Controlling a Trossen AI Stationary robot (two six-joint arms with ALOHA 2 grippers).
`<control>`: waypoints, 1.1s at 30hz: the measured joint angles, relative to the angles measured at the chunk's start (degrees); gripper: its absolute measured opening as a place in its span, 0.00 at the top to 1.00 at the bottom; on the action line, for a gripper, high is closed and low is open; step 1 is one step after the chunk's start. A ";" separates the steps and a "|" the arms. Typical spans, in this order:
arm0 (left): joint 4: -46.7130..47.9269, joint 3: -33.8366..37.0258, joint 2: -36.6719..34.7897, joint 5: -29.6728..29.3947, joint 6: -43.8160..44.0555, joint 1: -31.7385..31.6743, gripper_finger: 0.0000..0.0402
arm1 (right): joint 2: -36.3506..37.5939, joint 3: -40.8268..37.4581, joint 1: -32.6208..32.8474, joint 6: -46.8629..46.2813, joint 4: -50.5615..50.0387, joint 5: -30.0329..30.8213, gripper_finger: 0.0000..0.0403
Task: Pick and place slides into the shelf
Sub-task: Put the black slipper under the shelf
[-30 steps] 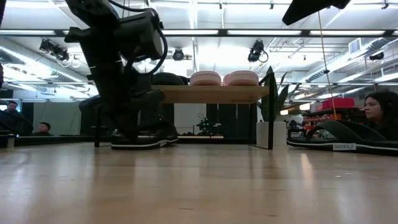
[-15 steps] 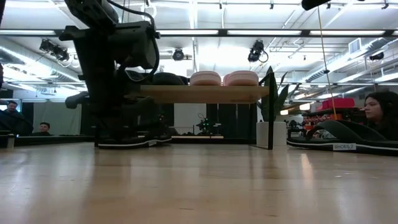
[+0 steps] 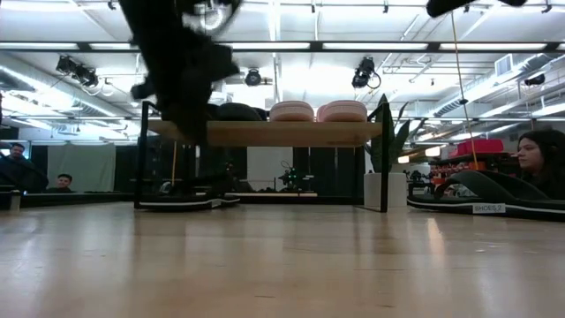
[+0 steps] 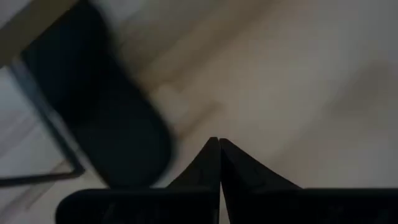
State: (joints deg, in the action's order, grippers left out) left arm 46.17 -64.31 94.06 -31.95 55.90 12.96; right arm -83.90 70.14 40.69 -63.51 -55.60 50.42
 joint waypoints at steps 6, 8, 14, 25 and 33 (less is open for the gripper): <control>2.84 -8.10 0.00 -7.00 -11.09 5.38 0.96 | -0.08 -8.95 1.69 -12.53 2.37 -3.76 0.89; 3.24 -10.62 0.00 -11.70 -14.61 6.62 0.97 | -0.09 -12.79 2.82 -18.66 2.45 -5.21 0.89; 3.37 -19.09 0.00 -11.70 -28.96 7.13 0.98 | -0.09 -21.03 4.38 -21.61 0.25 -6.41 0.89; 8.10 -43.58 -0.07 0.39 -51.82 4.14 0.93 | 0.06 -26.53 -6.16 -19.88 -5.78 -14.00 0.72; 12.97 -57.27 -0.11 7.33 -53.64 1.54 0.96 | 0.20 -29.19 -20.21 -16.98 -4.59 -17.79 0.59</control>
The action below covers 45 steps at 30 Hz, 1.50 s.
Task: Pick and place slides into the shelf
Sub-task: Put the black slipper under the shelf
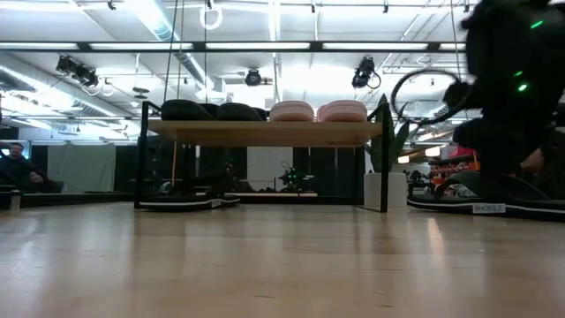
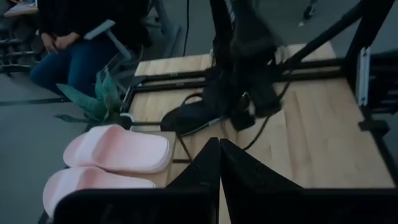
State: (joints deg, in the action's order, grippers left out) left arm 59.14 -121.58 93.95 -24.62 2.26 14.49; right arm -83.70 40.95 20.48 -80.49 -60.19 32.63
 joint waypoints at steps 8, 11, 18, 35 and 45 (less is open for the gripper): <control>6.95 -1.83 0.00 1.98 0.71 -0.27 0.96 | 0.00 -4.30 -8.93 7.26 12.78 -4.68 0.64; 11.04 -1.79 0.11 1.92 2.33 -0.30 0.96 | 0.07 -4.80 -10.25 8.77 14.64 -4.37 0.71; 14.62 -1.75 0.18 1.82 4.19 -0.56 0.98 | 0.02 -3.76 -9.20 9.17 14.63 -4.24 0.97; 16.11 -1.75 0.18 1.79 4.59 -0.56 0.98 | -0.02 13.01 15.87 -12.70 18.33 -19.11 0.98; 13.59 -1.75 0.22 1.74 4.54 -0.56 0.94 | -7.77 13.90 11.99 4.34 47.29 -4.64 0.99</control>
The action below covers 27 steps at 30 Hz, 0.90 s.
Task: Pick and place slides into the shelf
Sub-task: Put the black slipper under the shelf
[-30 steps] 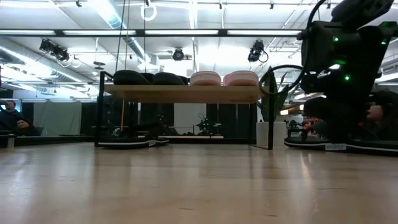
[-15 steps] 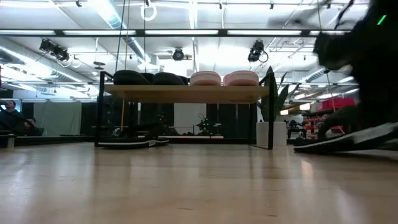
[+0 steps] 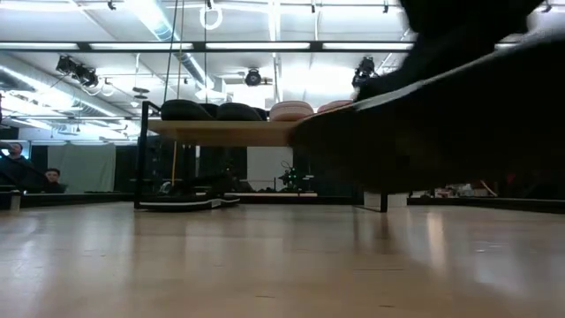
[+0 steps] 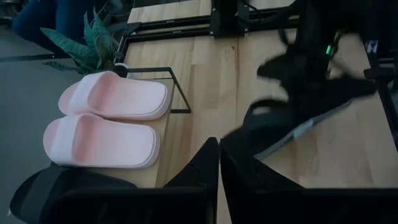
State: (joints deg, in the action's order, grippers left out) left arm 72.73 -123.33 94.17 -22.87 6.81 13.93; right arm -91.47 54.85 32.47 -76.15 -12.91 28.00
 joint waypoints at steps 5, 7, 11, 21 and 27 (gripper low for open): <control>-0.03 0.00 0.00 0.00 -0.01 0.00 0.97 | -10.21 5.57 -6.60 9.10 4.82 -4.48 0.99; -0.02 0.00 0.00 0.00 -0.04 0.00 0.98 | -13.94 10.17 -8.98 12.34 2.43 -6.62 0.99; -0.01 0.00 0.00 0.00 -0.08 0.00 0.98 | -19.53 19.75 -13.14 18.03 -6.86 -7.24 0.99; 0.50 0.00 0.00 0.00 -0.13 0.19 0.95 | -25.37 30.79 -21.06 11.22 -25.48 -7.09 0.98; 0.93 0.02 0.00 -0.01 -0.06 0.17 0.99 | -26.37 30.51 -23.83 12.16 -24.16 -7.05 0.94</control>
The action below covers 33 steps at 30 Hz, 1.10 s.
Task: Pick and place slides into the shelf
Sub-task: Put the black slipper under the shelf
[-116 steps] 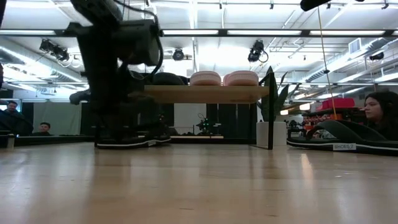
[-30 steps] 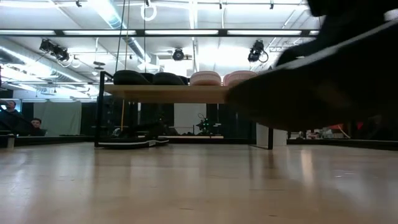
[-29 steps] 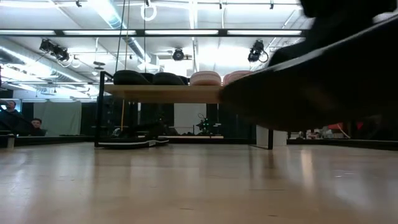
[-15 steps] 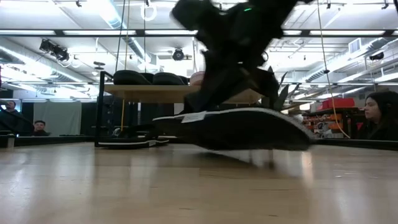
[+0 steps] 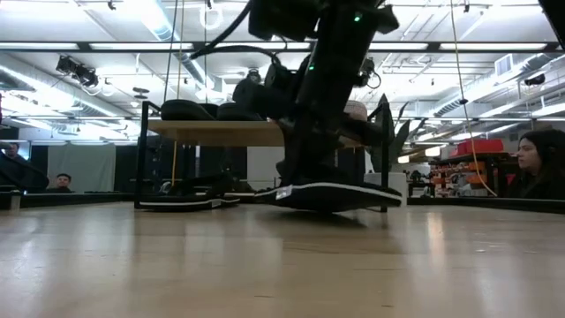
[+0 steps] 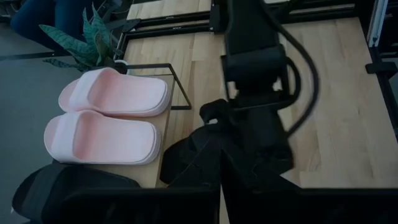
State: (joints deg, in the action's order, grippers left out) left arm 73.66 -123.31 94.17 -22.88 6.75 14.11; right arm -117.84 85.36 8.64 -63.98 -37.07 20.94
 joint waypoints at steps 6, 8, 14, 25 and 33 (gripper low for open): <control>1.33 0.00 0.00 0.01 0.38 0.00 0.96 | 0.07 0.00 -0.43 3.41 0.69 -0.03 0.86; 1.43 0.00 0.00 0.01 0.43 0.00 0.94 | 0.09 0.00 -0.39 4.94 0.80 -0.03 0.83; 1.65 0.00 -0.02 0.01 2.63 0.00 0.94 | 1.21 0.02 0.03 6.64 0.90 0.20 0.77; 3.76 0.00 -0.04 0.03 3.19 0.00 0.98 | 6.42 0.09 10.76 6.92 -5.48 4.93 0.81; 3.73 0.00 -0.07 0.03 3.52 0.00 0.94 | 5.14 -2.91 15.92 4.78 -6.94 5.71 0.96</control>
State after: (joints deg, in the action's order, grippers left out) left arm 77.39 -123.31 94.11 -22.85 10.27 14.11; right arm -112.71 82.45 24.56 -59.20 -44.01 26.65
